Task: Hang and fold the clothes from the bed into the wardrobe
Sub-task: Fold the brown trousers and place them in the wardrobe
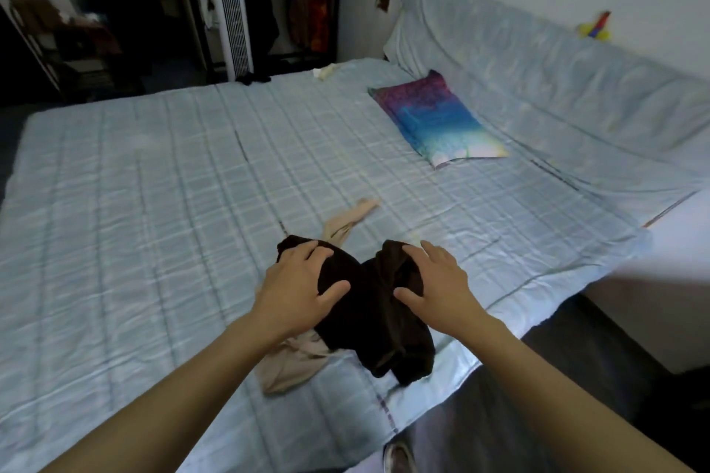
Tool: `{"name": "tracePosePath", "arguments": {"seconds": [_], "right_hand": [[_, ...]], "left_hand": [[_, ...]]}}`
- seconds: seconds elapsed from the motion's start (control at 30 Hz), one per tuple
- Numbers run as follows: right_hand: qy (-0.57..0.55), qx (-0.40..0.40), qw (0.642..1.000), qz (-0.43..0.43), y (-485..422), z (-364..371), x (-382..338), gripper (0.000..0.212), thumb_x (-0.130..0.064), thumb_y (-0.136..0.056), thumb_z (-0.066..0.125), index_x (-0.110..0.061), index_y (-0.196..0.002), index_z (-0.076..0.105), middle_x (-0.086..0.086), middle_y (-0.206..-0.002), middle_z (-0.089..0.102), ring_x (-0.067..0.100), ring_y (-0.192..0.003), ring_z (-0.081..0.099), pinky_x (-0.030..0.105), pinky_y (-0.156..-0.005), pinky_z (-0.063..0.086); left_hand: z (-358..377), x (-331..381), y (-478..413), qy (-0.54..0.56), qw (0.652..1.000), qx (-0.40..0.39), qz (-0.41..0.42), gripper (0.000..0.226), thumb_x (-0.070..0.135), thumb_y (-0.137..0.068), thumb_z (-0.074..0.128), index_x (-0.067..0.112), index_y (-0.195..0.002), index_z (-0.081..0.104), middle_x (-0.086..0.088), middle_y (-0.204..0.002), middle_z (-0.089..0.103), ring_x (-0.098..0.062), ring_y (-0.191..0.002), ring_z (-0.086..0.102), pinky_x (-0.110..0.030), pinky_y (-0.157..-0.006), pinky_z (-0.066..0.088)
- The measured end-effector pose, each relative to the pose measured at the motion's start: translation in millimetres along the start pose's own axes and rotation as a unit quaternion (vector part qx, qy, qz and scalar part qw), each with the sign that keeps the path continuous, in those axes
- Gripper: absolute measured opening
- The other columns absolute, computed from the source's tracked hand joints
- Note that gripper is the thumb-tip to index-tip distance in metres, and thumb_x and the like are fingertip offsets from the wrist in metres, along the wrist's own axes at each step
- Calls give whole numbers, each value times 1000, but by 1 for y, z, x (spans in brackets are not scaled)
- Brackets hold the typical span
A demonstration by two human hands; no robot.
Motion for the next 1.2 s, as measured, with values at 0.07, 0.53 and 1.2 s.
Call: {"name": "tracePosePath", "arguments": {"seconds": [0.07,0.53,1.2], "right_hand": [[1,-32,999,12,-5,13,25,79,-48,-88,64,-28,-153,24,9,-162,21,29,-148,18,45,-117,24],[49,-218,972,-78,-50,133,117,88,-50,-83,69,-31,-154,20,5,-163,16,29,-150,14,46,-119,22],[-63,-66,993,-75,-41,172,82,32,-19,-93,53,-19,-124,61,-1,-113,63,19,-100,57,34,-89,47]], "left_hand": [[22,13,-10,4,1000,-13,-5,69,66,-91,48,28,-148,39,0,-159,29,-22,-146,25,-43,-115,31],[185,28,-37,-17,983,-130,-126,69,63,-87,54,26,-143,41,2,-147,43,-22,-131,43,-37,-107,40],[192,11,-30,13,996,21,-81,26,18,-84,62,20,-110,61,0,-96,60,-20,-79,60,-33,-62,48]]}}
Point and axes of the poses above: each hand's wrist, its own y-axis away from the middle knuckle, its own z-axis out of the palm, x = y × z, the point moved 5 cm from there along -y, towards the middle knuckle
